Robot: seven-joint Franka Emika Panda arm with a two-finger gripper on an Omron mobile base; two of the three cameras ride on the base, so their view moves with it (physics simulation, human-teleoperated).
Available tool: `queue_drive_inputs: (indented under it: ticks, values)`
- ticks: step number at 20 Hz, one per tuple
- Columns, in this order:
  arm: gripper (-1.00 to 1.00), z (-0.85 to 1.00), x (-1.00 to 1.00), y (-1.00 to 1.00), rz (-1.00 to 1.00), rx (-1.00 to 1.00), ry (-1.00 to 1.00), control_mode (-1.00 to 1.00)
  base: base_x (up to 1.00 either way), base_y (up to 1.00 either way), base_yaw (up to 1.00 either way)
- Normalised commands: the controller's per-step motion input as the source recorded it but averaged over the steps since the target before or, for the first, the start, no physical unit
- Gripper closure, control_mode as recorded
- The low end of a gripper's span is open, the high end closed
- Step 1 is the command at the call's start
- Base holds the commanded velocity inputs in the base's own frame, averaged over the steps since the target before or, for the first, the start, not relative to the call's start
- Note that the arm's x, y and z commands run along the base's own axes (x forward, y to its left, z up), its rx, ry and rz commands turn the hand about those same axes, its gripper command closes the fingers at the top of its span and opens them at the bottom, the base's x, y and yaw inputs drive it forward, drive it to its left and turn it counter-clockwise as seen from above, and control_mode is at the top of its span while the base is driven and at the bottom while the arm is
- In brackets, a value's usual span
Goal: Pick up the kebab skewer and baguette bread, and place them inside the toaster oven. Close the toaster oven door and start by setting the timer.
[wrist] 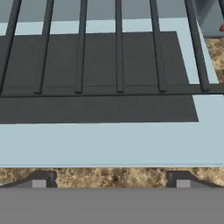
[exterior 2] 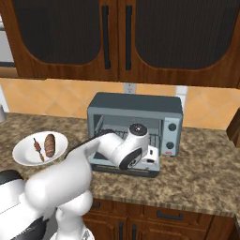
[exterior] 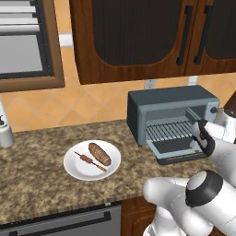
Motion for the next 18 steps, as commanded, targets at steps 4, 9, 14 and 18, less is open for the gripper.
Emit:
queue_drive_inputs:
  ticks: [4, 9, 14, 18]
  values:
    - [-1.0, 0.48, -0.61, -0.14, -0.02, 0.01, 0.04, -1.0, 0.0, 0.0, 0.0]
    - [-1.0, 0.98, -0.33, 0.17, -0.01, 0.01, 0.01, -1.0, 0.0, 0.0, 0.0]
    - [-1.0, 0.61, -0.44, 0.9, 0.0, 0.0, 0.0, -1.0, 0.0, 0.0, 0.0]
    - [-1.0, 0.31, -0.42, 1.0, 0.01, 0.01, 0.0, -1.0, 0.0, 0.0, 0.0]
